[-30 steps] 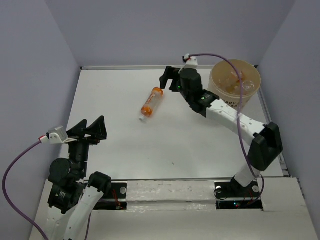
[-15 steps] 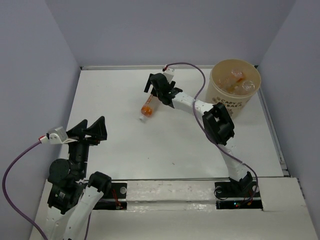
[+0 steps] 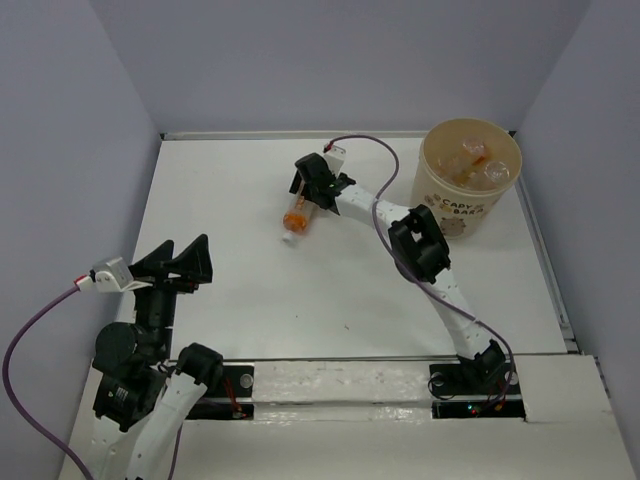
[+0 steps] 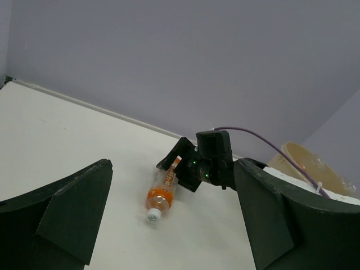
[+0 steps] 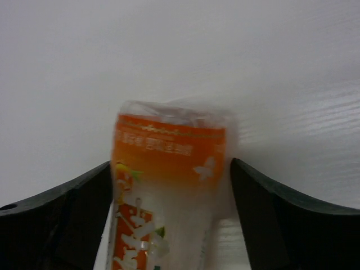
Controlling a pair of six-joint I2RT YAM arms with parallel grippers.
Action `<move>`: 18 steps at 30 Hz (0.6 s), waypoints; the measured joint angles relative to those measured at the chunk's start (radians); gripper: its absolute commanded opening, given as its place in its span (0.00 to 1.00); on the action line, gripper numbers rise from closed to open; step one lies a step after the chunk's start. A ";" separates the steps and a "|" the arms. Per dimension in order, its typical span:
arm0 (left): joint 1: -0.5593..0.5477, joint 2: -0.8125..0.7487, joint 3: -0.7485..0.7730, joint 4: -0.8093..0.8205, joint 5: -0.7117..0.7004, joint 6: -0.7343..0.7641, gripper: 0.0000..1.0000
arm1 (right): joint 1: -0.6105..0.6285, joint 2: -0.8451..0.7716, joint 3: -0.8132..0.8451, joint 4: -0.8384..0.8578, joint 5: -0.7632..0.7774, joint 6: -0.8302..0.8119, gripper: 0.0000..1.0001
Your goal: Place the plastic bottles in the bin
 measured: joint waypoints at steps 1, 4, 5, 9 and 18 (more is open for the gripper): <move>0.000 0.000 0.000 0.000 0.000 0.000 0.99 | -0.001 0.010 0.007 0.000 -0.001 -0.003 0.67; 0.000 0.000 0.000 0.000 0.000 0.000 0.99 | -0.002 0.019 0.016 0.002 -0.012 -0.004 0.43; 0.000 0.000 0.000 0.000 -0.001 0.000 0.99 | -0.002 0.018 0.017 0.007 -0.016 0.000 0.38; 0.000 0.000 0.000 0.000 -0.001 0.000 0.99 | -0.002 -0.040 -0.070 0.056 -0.028 -0.048 0.36; 0.000 0.000 0.000 0.000 -0.002 0.000 0.99 | -0.001 -0.562 -0.423 0.313 0.086 -0.505 0.34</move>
